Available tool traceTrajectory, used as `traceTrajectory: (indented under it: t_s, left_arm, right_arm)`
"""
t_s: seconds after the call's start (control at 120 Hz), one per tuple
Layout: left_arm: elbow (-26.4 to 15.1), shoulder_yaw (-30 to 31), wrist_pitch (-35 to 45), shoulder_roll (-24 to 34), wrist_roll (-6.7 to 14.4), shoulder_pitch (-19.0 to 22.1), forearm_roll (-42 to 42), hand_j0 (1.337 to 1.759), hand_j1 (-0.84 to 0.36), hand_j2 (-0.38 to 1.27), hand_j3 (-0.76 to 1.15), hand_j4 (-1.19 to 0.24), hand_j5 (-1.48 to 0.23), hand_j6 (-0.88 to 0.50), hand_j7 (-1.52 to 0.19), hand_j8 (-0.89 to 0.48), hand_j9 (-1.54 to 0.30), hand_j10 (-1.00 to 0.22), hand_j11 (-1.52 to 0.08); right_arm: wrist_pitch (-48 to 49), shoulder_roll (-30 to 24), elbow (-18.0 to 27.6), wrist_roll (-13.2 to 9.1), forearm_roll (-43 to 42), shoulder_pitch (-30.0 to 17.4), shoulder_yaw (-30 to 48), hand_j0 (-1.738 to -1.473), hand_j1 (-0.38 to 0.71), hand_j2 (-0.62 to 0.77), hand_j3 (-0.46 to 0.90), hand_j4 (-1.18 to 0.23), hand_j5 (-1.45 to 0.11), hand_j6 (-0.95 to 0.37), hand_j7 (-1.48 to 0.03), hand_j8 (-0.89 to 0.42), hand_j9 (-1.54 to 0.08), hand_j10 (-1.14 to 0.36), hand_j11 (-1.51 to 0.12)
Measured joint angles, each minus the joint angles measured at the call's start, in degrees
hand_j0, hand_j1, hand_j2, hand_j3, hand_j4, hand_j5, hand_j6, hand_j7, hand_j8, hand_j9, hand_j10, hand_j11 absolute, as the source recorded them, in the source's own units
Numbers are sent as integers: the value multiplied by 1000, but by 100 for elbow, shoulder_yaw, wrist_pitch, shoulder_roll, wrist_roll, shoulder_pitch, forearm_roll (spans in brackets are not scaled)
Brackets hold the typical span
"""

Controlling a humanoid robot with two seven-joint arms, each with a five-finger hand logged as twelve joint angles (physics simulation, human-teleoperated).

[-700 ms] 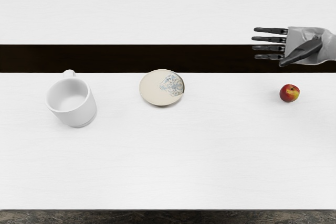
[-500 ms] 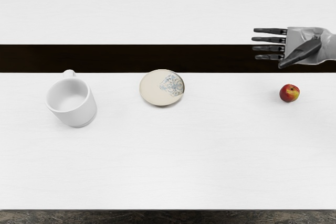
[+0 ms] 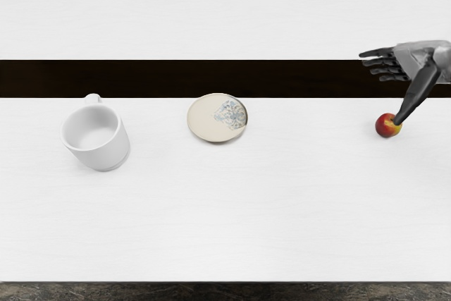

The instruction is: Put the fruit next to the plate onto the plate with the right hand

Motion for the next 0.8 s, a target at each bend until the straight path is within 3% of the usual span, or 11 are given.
traceTrajectory:
  t_s: [0.142, 0.3, 0.5, 0.8]
  left_arm:
    - [0, 0, 0, 0, 0, 0, 0, 1658, 349, 0, 0, 0, 0, 0, 0, 0, 0, 0, 0]
    - [0, 0, 0, 0, -1, 0, 0, 1658, 349, 0, 0, 0, 0, 0, 0, 0, 0, 0, 0]
    - [0, 0, 0, 0, -1, 0, 0, 1658, 349, 0, 0, 0, 0, 0, 0, 0, 0, 0, 0]
    - [0, 0, 0, 0, -1, 0, 0, 1658, 349, 0, 0, 0, 0, 0, 0, 0, 0, 0, 0]
  right_arm:
    - [-589, -241, 792, 13, -691, -149, -21, -1658, -349, 0, 0, -3, 0, -4, 0, -3, 0, -2, 0]
    - [-1353, -362, 1341, 15, -1171, -429, -36, -1658, -349, 1, 0, -4, -1, -6, 0, -5, 0, -3, 0]
    - [-2168, -401, 1779, 14, -1487, -689, -171, -1658, -342, 0, 0, -12, -9, -14, -8, -12, -9, -11, -8]
    - [-2800, -574, 2161, 4, -1832, -851, -551, -1658, -208, -21, 0, -126, -157, -129, -155, -127, -156, -125, -156]
